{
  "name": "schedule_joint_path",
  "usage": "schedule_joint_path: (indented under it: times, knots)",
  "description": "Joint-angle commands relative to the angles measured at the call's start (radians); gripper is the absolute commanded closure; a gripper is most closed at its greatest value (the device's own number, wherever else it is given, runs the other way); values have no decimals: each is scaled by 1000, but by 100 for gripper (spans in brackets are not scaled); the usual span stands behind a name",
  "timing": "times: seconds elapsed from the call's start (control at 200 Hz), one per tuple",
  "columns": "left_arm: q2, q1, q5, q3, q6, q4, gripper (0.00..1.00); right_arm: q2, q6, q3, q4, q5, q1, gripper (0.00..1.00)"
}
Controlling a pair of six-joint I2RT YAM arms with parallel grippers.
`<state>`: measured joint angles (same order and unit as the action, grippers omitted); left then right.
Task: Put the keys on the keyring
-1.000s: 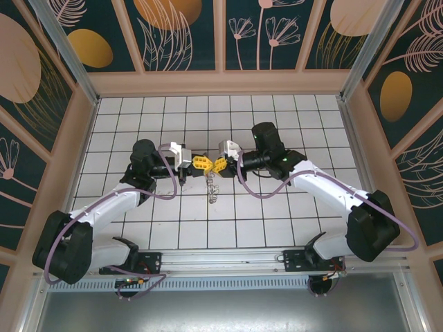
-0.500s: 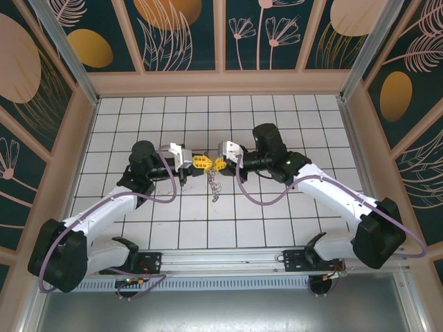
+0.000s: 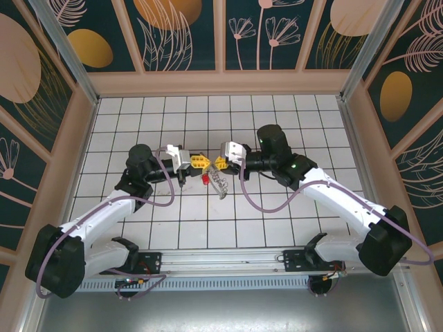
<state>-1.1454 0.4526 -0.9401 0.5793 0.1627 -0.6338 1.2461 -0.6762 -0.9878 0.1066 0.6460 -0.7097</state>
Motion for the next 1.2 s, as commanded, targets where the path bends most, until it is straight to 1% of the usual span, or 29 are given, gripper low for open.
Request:
schedule_joint_path:
  times: [0.0, 0.15, 0.235, 0.536, 0.661, 0.796, 0.856, 0.916, 1.036, 1.121, 1.146, 1.186, 1.196]
  knots:
    - [-8, -5, -2, -12, -43, -83, 100, -7, -7, 4, -42, 37, 2, 82]
    - [-10, -5, -10, -18, -59, -109, 100, 3, -15, -6, -17, 60, 9, 69]
    - [-10, -5, -22, -16, -56, -109, 100, 9, -11, -9, -12, 74, 12, 67]
    - [-17, -5, -67, -18, -68, -140, 100, 75, 17, -50, -27, 104, 12, 68]
    - [-18, -6, -85, -20, -68, -142, 100, 82, 17, -57, -37, 120, 13, 70]
    - [-22, -5, -98, -27, -65, -139, 100, 78, 20, -60, -47, 135, 13, 71]
    - [-25, -4, -99, -28, -59, -135, 100, 76, 21, -60, -46, 139, 14, 74]
    - [-25, -5, -96, -31, -58, -135, 100, 76, 20, -63, -40, 144, 13, 80]
    - [-27, -5, -98, -26, -59, -134, 100, 80, 15, -67, -27, 144, 14, 100]
    - [-22, -6, -94, -21, -49, -106, 100, 83, 7, -71, -17, 135, 14, 100]
    - [-18, -5, -90, -15, -24, -68, 100, 82, 5, -73, -13, 129, 15, 100]
    - [-6, -5, -93, 8, 53, 32, 100, 84, -1, -78, -4, 117, 14, 100]
    - [-1, -5, -94, 14, 76, 67, 98, 83, -4, -80, -1, 113, 13, 100]
